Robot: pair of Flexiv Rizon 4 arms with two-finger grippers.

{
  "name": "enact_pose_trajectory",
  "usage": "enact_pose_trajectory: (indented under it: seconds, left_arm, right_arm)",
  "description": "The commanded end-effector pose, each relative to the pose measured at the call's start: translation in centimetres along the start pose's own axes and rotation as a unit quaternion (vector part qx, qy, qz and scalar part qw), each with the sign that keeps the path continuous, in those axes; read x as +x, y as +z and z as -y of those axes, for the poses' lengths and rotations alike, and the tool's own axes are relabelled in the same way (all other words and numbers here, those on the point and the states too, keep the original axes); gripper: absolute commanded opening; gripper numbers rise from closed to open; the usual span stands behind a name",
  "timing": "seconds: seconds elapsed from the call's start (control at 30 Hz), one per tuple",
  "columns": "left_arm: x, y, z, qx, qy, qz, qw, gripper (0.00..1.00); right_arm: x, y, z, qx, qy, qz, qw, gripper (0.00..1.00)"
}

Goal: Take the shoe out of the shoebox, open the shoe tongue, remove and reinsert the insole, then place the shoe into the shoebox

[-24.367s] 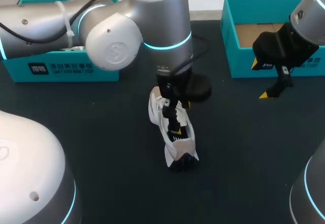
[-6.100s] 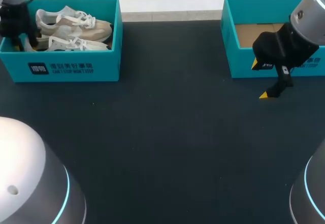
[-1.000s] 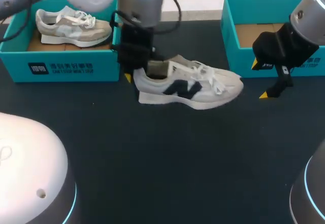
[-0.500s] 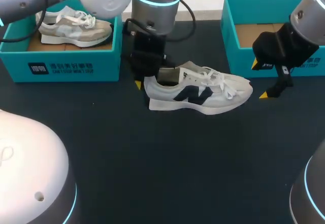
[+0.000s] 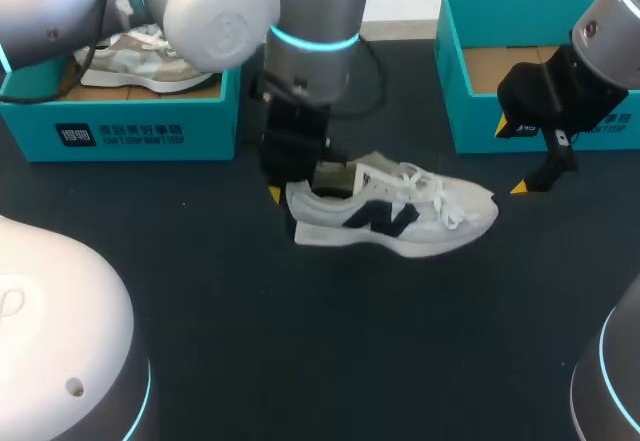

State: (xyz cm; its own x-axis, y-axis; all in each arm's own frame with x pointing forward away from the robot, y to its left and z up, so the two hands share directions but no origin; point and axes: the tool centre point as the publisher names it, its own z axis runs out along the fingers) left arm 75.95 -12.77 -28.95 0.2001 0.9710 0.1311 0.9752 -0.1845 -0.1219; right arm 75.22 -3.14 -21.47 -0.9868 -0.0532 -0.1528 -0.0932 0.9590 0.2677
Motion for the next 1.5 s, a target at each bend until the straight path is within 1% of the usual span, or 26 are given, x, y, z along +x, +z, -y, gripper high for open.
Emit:
enact_pose_trajectory:
  seconds: [0.03, 0.13, 0.3, 0.37, 0.43, 0.67, 0.8, 1.1, 1.23, 1.27, 1.3, 1.33, 1.37, 1.4, 1.5]
  left_arm:
    - [-0.2, 3.4, 0.1, 0.001, -0.003, 0.006, 1.000, 0.00]
    - [-0.3, 4.9, -0.1, 0.007, -0.011, -0.002, 1.000, 0.00]
    - [0.0, 6.2, 0.1, 0.012, -0.022, -0.012, 1.000, 0.00]
    - [0.1, 6.9, 0.3, 0.012, -0.034, -0.033, 0.999, 0.00]
    - [0.3, 7.6, 0.5, 0.013, -0.033, -0.032, 0.999, 0.00]
    - [1.4, 8.4, 1.1, 0.012, -0.052, -0.027, 0.998, 0.00]
    - [1.8, 9.3, 1.4, 0.020, -0.059, -0.031, 0.998, 0.00]
    - [1.6, 11.6, 1.1, 0.030, -0.056, -0.037, 0.997, 0.00]
    - [1.5, 11.8, 1.4, 0.025, -0.061, -0.031, 0.997, 0.00]
    - [1.5, 11.5, 1.6, 0.023, -0.059, -0.026, 0.998, 0.22]
    - [1.5, 11.3, 1.8, 0.021, -0.059, -0.022, 0.998, 0.49]
    - [1.6, 11.1, 1.9, 0.020, -0.057, -0.019, 0.998, 0.82]
    - [1.7, 10.7, 2.1, 0.021, -0.051, -0.010, 0.998, 0.95]
    - [1.8, 10.4, 2.2, 0.018, -0.052, -0.005, 0.998, 1.00]
    - [1.9, 9.0, 2.7, 0.012, -0.040, 0.018, 0.999, 1.00]
  right_arm:
    - [0.0, 0.1, 0.0, 0.001, 0.000, 0.000, 1.000, 1.00]
    - [0.0, 0.1, 0.0, 0.001, 0.000, 0.000, 1.000, 1.00]
    - [0.0, 0.1, 0.0, 0.001, 0.000, 0.000, 1.000, 1.00]
    - [0.0, 0.1, 0.0, 0.001, 0.000, 0.000, 1.000, 1.00]
    - [0.0, 0.1, 0.0, 0.001, 0.000, 0.000, 1.000, 1.00]
    - [0.0, 0.1, 0.0, 0.001, 0.000, 0.000, 1.000, 1.00]
    - [0.0, 0.1, 0.0, 0.001, 0.000, 0.000, 1.000, 1.00]
    - [0.0, 0.1, 0.0, 0.001, 0.000, 0.000, 1.000, 1.00]
    - [0.0, 0.1, 0.0, 0.001, 0.000, 0.000, 1.000, 1.00]
    - [0.0, 0.1, 0.0, 0.001, 0.000, 0.000, 1.000, 1.00]
    - [0.0, 0.1, 0.0, 0.001, 0.000, 0.000, 1.000, 1.00]
    - [0.0, 0.1, 0.0, 0.001, 0.000, 0.000, 1.000, 1.00]
    - [0.0, 0.1, 0.0, 0.001, 0.000, 0.000, 1.000, 1.00]
    - [0.0, 0.1, 0.0, 0.001, 0.000, 0.000, 1.000, 1.00]
    - [0.0, 0.1, 0.0, 0.001, 0.000, 0.000, 1.000, 1.00]
